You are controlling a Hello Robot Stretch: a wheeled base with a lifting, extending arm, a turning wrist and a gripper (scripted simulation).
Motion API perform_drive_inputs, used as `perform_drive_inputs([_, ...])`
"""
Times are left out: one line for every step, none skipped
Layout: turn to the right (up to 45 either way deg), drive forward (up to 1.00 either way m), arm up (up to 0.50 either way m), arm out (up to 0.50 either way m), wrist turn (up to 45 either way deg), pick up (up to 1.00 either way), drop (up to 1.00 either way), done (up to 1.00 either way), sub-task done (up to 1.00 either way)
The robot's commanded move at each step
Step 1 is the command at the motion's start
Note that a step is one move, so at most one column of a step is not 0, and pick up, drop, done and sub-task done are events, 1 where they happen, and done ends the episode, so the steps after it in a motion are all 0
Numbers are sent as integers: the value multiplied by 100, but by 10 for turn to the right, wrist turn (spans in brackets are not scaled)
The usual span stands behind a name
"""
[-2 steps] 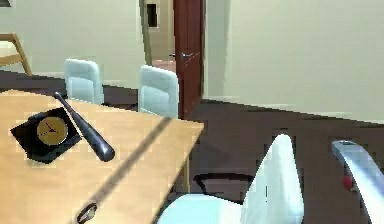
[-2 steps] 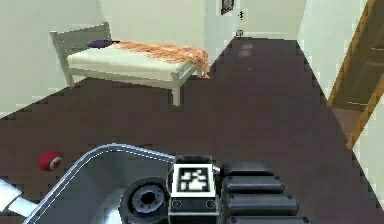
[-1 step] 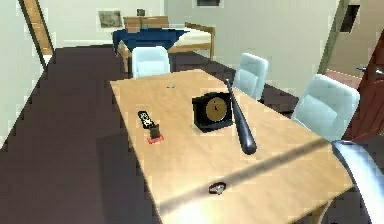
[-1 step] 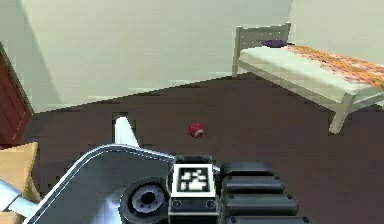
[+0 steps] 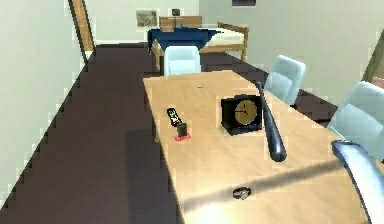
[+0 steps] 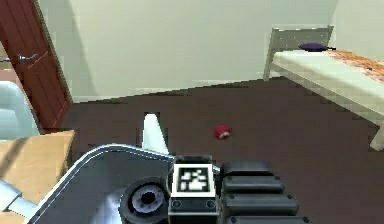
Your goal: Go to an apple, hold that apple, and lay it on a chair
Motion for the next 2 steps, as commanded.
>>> perform_drive_inputs([0,0,0,38,0,0,0,0,0])
perform_drive_inputs([0,0,0,0,390,0,0,0,0])
